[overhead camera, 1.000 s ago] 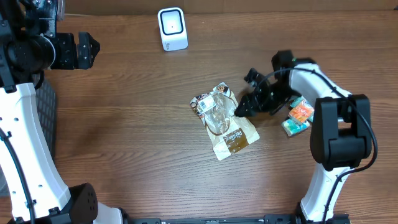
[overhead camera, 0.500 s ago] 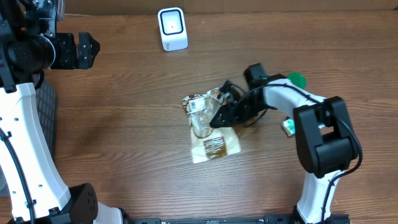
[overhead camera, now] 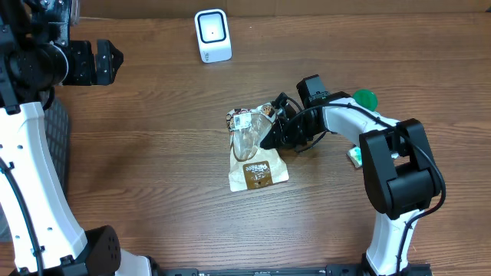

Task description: Scan the item barcode

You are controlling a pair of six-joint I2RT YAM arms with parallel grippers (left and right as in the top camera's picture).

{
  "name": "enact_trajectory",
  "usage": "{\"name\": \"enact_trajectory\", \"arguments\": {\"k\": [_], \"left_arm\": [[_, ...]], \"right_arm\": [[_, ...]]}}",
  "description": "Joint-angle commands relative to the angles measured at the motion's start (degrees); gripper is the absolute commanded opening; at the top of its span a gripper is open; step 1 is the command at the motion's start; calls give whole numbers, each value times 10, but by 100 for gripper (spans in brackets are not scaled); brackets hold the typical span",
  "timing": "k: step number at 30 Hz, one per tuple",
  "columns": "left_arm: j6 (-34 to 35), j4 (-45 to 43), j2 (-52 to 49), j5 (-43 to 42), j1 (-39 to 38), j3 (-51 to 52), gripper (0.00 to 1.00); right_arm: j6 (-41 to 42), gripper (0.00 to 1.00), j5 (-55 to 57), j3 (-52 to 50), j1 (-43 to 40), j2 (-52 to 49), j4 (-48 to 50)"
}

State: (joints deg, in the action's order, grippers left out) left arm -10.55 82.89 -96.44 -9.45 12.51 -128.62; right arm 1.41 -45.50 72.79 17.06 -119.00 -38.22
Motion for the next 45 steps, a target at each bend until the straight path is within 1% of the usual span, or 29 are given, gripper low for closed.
{"name": "enact_trajectory", "arguments": {"k": [1,8,14,18,20,23,26,29,34,38,45], "left_arm": [[-8,-1,2,-7,2,0,100],[-8,-1,2,-7,2,0,100],[-8,-1,2,-7,2,0,100],[-8,-1,2,-7,2,0,99],[-8,-1,2,-7,2,0,100],[-8,-1,2,-7,2,0,100],[-8,-1,2,-7,2,0,99],[-8,-1,2,-7,2,0,99],[-8,-1,2,-7,2,0,99],[-8,-1,2,-7,2,0,100],[-8,-1,2,-7,2,0,99]], "right_arm": [[19,4,-18,22,2,2,-1],[18,4,-17,55,3,43,-37],[-14,4,-96,59,3,123,-33],[-14,4,-96,59,3,144,-44],[-3,4,-60,59,5,144,-61],[23,4,37,59,17,144,-85],[55,4,99,59,35,144,-91],[106,4,183,60,54,144,-95],[139,4,297,61,83,144,-116],[156,4,342,60,103,143,-122],[188,4,333,60,117,117,-101]]}}
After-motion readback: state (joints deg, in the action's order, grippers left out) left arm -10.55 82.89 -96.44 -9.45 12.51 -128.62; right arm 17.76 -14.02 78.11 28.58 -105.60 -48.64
